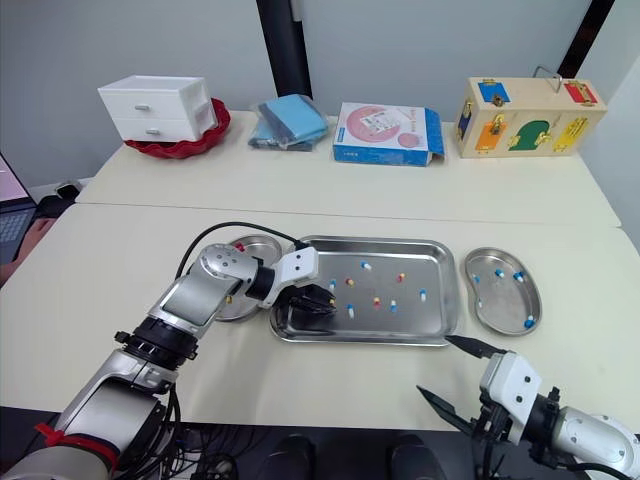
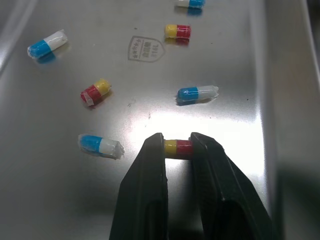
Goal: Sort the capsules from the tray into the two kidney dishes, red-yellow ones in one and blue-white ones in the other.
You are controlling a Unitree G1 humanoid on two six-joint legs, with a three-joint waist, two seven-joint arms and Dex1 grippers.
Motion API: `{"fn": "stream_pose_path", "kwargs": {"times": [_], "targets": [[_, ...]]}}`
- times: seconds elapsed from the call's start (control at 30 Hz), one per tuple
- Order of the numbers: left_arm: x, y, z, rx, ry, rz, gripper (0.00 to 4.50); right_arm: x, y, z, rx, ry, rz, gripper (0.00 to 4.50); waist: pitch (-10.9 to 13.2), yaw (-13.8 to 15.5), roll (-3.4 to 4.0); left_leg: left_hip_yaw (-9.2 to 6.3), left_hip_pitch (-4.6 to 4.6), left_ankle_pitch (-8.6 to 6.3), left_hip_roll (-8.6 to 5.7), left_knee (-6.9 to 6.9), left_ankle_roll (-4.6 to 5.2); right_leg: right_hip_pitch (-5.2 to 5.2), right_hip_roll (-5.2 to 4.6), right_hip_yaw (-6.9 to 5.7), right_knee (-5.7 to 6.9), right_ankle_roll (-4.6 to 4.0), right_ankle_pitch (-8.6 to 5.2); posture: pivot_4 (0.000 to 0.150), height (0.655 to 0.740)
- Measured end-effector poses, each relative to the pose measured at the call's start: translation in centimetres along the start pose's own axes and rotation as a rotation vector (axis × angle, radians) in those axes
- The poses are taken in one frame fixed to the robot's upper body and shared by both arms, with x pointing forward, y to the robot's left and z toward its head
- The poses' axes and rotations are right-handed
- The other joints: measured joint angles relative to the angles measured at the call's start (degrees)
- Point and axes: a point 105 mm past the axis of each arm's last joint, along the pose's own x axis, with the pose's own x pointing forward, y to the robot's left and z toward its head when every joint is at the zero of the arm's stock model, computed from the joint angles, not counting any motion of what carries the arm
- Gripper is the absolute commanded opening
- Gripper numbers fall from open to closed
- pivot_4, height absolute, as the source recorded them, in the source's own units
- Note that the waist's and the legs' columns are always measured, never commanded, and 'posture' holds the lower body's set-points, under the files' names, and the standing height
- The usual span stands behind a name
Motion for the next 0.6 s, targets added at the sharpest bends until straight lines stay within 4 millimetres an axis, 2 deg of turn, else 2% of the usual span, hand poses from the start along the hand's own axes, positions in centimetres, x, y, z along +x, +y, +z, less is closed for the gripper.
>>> {"fn": "stream_pose_path", "kwargs": {"times": [0.1, 0.2, 0.3, 0.47, 0.6], "targets": [[-1.1, -0.1, 0.8, 0.0, -0.028, 0.011, 0.4, 0.1, -0.1, 0.2, -0.009, -0.006, 0.0, 4.5, 0.0, 0.0, 0.0, 0.0, -0.01, 0.0, 0.01, 0.0, 0.0, -0.02, 0.0, 0.0, 0.01, 0.0, 0.0, 0.15, 0.74], [-3.8, 0.2, 1.9, -0.005, -0.066, 0.074, 0.4, 0.3, -0.3, 0.4, -0.023, -0.013, 0.003, 4.5, 0.0, -0.1, 0.0, 0.0, 0.01, 0.0, 0.02, -0.01, 0.0, -0.02, 0.0, 0.0, 0.02, 0.0, 0.0, 0.15, 0.74], [-7.0, 0.3, 2.0, -0.05, -0.09, 0.16, 0.4, 0.5, -0.2, 0.6, -0.045, -0.025, 0.023, 4.5, 0.0, -0.3, 0.02, 0.01, 0.02, 0.0, 0.04, -0.02, 0.0, -0.03, 0.0, 0.01, 0.02, 0.0, 0.0, 0.15, 0.74], [-12.0, 0.3, -0.2, -0.251, -0.12, 0.369, 0.4, 1.6, -0.1, 1.0, -0.086, -0.053, 0.067, 4.5, 0.0, -0.2, 0.03, 0.0, 0.03, 0.0, 0.05, -0.01, 0.0, -0.02, 0.0, 0.0, 0.03, 0.0, 0.0, 0.15, 0.74], [-14.3, -0.5, -3.0, -0.368, -0.096, 0.503, 0.4, 2.2, 0.1, 0.9, -0.087, -0.069, 0.1, 4.5, 0.0, -0.1, 0.03, 0.0, 0.02, 0.0, 0.05, -0.02, 0.0, -0.04, -0.01, -0.01, 0.02, 0.0, -0.01, 0.15, 0.74]]}}
